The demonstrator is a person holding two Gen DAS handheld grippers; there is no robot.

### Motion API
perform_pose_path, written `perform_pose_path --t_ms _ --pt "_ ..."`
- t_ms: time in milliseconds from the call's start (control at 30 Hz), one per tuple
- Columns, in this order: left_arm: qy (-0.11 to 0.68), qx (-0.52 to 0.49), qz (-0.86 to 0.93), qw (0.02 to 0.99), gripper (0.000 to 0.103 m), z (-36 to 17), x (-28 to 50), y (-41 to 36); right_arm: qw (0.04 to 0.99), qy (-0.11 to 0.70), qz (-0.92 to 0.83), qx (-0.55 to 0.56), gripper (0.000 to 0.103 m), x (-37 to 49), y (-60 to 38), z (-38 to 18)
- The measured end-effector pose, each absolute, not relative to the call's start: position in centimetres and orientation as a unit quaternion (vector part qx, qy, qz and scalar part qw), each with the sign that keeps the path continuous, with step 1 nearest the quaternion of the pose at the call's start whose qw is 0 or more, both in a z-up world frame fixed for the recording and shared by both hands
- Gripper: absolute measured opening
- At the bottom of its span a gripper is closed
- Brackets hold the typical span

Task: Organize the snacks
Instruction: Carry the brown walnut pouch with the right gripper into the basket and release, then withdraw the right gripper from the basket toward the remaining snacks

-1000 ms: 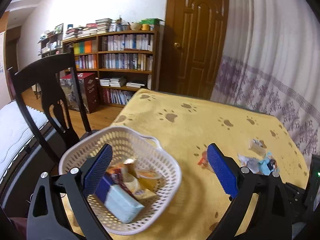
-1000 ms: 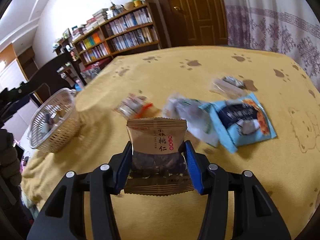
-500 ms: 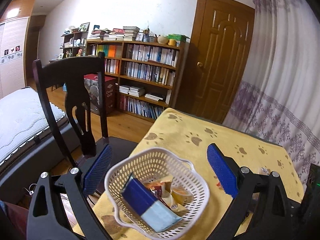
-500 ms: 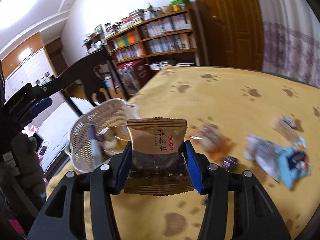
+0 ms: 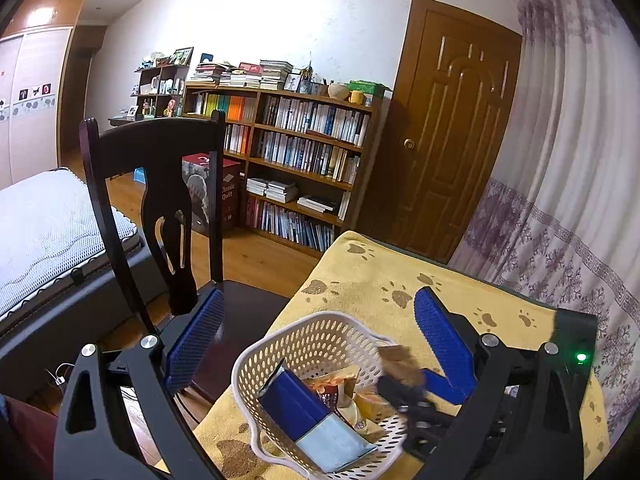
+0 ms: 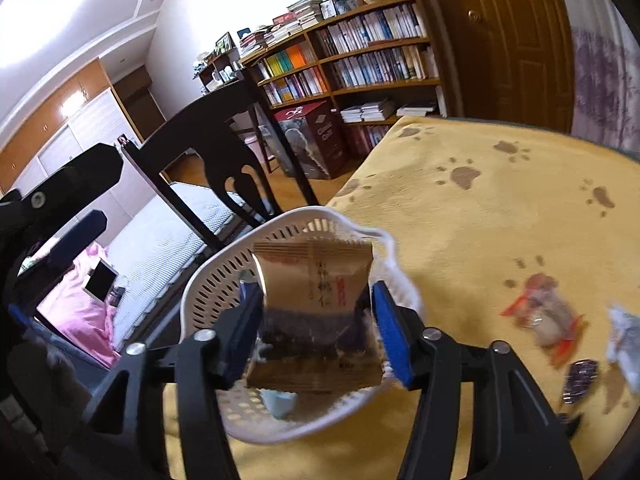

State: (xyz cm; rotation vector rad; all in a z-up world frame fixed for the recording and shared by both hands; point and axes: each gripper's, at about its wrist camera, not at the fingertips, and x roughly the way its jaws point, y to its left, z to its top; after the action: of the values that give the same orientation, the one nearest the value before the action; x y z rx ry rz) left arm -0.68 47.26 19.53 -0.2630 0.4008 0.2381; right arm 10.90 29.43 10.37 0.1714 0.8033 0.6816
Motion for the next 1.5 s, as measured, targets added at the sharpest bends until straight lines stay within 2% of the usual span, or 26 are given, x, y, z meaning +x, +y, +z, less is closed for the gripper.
perform_pose_path --t_ms 33,767,1500 --pt "0.198 -0.130 0.117 0.964 0.097 19.5 -0.7 47.3 0.858 0.385 0.329 0.089 0.066 11.0 29.5 10.1" --pt "0.210 -0.104 0.100 0.967 0.097 19.0 0.2 45.1 0.886 0.363 0.277 0.077 0.066 9.6 24.7 9.5" --pt "0.236 -0.061 0.074 0.967 0.097 17.4 1.2 41.0 0.923 0.349 0.108 0.120 0.066 13.0 9.4 8.4"
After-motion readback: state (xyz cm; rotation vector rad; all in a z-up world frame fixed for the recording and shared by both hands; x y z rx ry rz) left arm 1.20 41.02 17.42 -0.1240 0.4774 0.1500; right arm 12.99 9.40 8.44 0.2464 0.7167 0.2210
